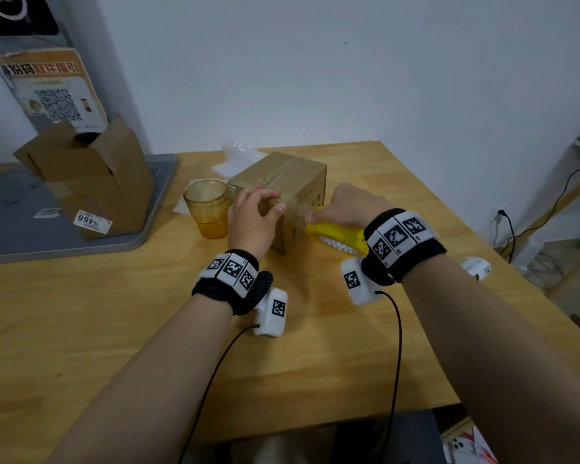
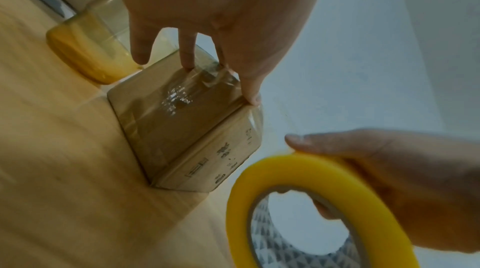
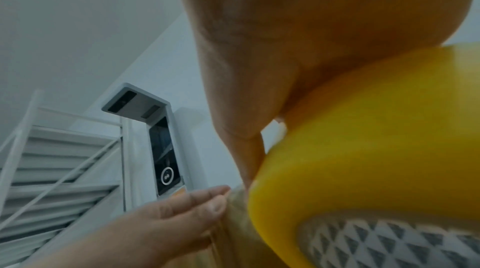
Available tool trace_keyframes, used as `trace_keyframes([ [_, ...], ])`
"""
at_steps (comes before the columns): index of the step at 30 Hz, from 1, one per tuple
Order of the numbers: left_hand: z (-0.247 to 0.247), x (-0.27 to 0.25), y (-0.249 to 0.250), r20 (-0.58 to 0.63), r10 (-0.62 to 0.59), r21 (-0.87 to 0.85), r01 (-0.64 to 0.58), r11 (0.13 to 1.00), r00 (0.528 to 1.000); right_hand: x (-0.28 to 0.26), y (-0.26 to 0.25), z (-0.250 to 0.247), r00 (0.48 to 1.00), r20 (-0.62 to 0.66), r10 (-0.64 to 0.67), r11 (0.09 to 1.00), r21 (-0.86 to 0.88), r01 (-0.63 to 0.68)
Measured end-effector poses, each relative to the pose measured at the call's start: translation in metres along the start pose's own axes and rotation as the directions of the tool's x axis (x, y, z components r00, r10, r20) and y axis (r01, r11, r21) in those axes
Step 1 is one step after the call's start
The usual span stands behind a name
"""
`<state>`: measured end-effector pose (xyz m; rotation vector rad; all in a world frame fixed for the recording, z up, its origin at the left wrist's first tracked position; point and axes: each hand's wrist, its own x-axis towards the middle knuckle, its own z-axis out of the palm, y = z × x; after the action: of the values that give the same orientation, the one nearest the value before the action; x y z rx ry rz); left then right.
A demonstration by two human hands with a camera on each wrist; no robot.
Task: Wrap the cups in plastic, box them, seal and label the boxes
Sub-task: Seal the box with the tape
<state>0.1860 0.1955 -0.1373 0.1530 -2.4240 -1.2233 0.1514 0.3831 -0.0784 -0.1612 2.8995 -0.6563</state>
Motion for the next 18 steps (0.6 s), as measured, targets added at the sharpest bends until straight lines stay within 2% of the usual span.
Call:
trace_keyframes([
  [3, -0.002, 0.0, 0.001, 0.024, 0.002, 0.012, -0.002, 1.0, 1.0, 0.004, 0.013, 0.004, 1.0, -0.002, 0.003, 0.996, 0.093, -0.002],
  [5, -0.006, 0.001, 0.0, 0.091, 0.011, -0.001, -0.011, 1.0, 0.996, 0.006, 0.018, 0.006, 1.0, -0.006, 0.015, 0.993, 0.116, -0.014],
  [7, -0.014, -0.002, 0.0, 0.155, 0.035, -0.096, -0.02, 0.995, 0.987, 0.005, 0.019, 0.006, 0.999, 0.002, 0.037, 0.993, 0.113, -0.037],
  [9, -0.024, -0.012, 0.001, 0.136, 0.027, -0.178, -0.003, 0.984, 0.99, 0.005, 0.022, 0.007, 0.999, 0.006, 0.037, 0.993, 0.112, -0.037],
  [12, -0.041, -0.033, -0.007, 0.092, -0.102, -0.166, 0.117, 0.979, 0.99, 0.002, 0.025, 0.01, 0.999, -0.001, 0.039, 0.993, 0.112, -0.039],
  [15, -0.05, -0.047, -0.016, 0.212, -0.234, -0.124, 0.264, 0.957, 0.949, -0.002, 0.021, 0.012, 0.999, -0.005, 0.042, 0.993, 0.113, -0.041],
  [18, -0.052, -0.055, -0.02, 0.31, -0.321, 0.005, 0.336, 0.942, 0.895, -0.006, 0.018, 0.011, 0.999, 0.003, 0.05, 0.993, 0.111, -0.05],
])
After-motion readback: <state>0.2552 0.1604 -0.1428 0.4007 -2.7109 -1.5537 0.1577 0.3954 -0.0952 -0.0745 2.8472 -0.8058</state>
